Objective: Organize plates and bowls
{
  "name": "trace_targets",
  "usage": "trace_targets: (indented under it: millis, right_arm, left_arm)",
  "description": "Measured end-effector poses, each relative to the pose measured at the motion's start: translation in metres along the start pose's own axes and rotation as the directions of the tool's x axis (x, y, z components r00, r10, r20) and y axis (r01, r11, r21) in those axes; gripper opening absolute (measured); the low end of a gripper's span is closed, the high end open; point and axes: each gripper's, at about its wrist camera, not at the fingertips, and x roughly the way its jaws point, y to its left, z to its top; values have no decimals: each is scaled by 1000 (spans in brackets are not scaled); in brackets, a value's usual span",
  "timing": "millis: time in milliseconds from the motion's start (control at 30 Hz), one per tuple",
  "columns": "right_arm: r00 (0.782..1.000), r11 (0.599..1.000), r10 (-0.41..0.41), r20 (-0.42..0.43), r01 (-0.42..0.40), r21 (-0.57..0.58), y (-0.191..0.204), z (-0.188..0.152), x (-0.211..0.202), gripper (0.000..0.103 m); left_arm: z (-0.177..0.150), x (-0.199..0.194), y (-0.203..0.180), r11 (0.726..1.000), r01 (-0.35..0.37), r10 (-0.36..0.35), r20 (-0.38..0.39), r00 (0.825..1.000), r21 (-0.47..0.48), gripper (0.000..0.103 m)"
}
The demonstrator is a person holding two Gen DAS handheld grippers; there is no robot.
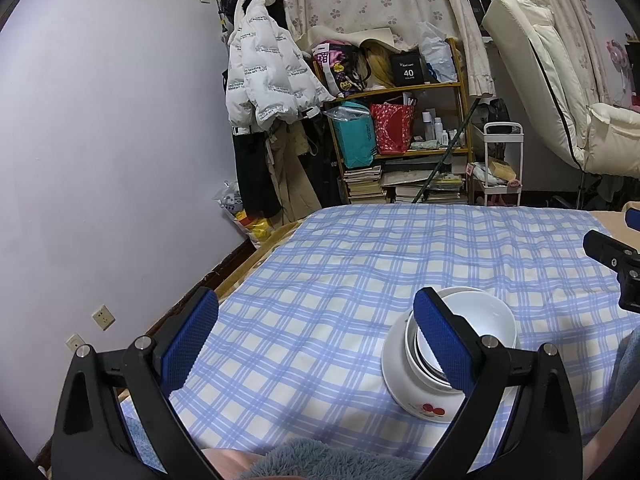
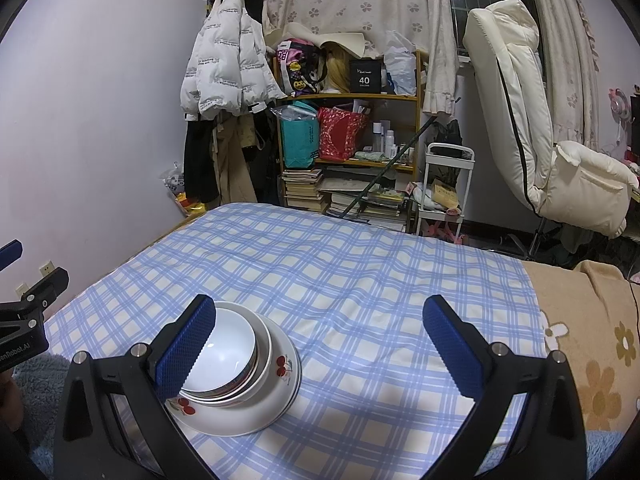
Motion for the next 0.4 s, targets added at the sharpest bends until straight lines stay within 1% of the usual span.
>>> trace_targets:
  millis: [400]
  right_arm:
    - [1000, 1000, 2, -1, -2, -3, -2, 1, 0, 103]
  left_arm:
    - [2, -1, 0, 1000, 9, -9, 0, 1000, 0, 97]
